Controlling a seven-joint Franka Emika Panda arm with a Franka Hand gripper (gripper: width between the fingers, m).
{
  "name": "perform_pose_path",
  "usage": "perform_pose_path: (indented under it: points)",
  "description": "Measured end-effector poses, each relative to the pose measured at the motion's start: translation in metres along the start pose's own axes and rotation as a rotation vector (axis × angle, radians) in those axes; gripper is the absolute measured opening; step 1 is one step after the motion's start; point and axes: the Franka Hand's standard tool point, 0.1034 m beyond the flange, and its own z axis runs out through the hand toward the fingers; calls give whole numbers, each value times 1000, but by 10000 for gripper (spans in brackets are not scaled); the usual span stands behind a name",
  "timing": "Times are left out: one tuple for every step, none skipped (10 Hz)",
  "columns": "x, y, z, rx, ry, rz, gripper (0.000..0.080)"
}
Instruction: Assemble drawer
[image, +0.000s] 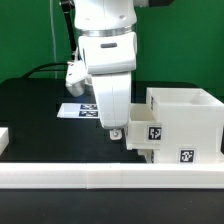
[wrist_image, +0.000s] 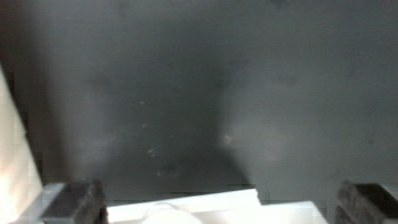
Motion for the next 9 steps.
perform_pose_path:
  points:
    - [6,5,-3,-9,-2,23,649]
    - [20,8,-3,-17,-4,21,649]
    - [32,11,-2,-33,-1,12,649]
    - [35,10,-1,-32,1,12,649]
    - [32,10,-1,-32,1,17,649]
    - [31,10,-1,-32,1,18,649]
    - [31,10,-1,-32,1,18,649]
    - [33,10,0,-30,-3,12,649]
    - [40,10,4,-22,-10,-7,649]
